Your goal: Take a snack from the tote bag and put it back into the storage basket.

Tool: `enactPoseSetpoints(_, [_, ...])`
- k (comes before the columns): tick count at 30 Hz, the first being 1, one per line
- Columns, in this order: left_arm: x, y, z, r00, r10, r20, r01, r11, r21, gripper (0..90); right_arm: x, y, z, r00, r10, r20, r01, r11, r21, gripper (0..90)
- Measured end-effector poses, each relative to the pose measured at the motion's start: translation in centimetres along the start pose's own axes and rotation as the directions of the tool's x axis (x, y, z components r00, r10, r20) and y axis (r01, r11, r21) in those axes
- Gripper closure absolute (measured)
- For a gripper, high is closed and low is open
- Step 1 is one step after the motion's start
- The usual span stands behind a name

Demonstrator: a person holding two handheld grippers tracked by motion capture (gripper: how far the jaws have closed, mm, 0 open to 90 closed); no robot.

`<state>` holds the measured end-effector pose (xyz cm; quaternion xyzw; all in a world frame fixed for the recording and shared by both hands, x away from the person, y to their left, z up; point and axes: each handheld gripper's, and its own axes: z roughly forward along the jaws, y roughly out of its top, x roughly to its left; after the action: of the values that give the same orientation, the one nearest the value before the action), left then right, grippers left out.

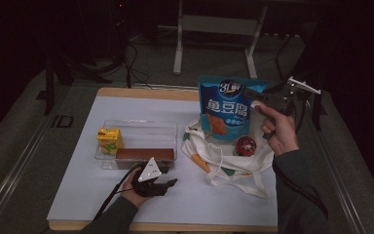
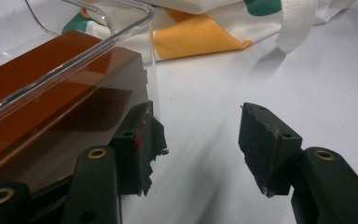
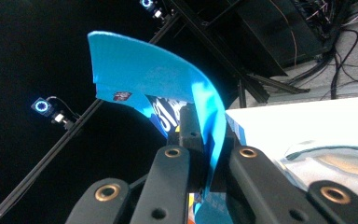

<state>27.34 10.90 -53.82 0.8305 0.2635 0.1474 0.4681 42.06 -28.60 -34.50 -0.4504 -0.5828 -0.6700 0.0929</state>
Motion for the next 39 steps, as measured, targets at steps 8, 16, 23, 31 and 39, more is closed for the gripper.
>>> enactPoseSetpoints(8, [0.0, 0.0, 0.0, 1.0000, 0.001, 0.002, -0.001, 1.0000, 0.001, 45.8, 0.5, 0.0, 0.7, 0.9999, 0.000, -0.013, 0.001, 1.000, 0.009, 88.5])
enactPoseSetpoints(16, [0.0, 0.0, 0.0, 1.0000, 0.002, 0.003, -0.002, 1.0000, 0.001, 45.8, 1.1, 0.0, 1.5, 0.9994, 0.004, -0.035, -0.004, 1.000, 0.010, 88.5])
enactPoseSetpoints(23, [0.0, 0.0, 0.0, 1.0000, 0.006, 0.005, -0.006, 1.0000, 0.002, 45.8, 1.7, 0.0, 2.4, 0.9986, 0.002, -0.052, -0.001, 1.000, 0.015, 88.5])
enactPoseSetpoints(31, [0.0, 0.0, 0.0, 1.0000, 0.006, 0.006, -0.006, 1.0000, 0.004, 45.8, 2.4, -0.1, 3.6, 0.9973, -0.001, -0.073, 0.003, 1.000, 0.029, 88.6])
enactPoseSetpoints(39, [0.0, 0.0, 0.0, 1.0000, 0.004, 0.009, -0.004, 1.0000, 0.001, 45.8, 3.0, -0.4, 4.9, 0.9963, 0.003, -0.085, 0.000, 0.999, 0.041, 88.7])
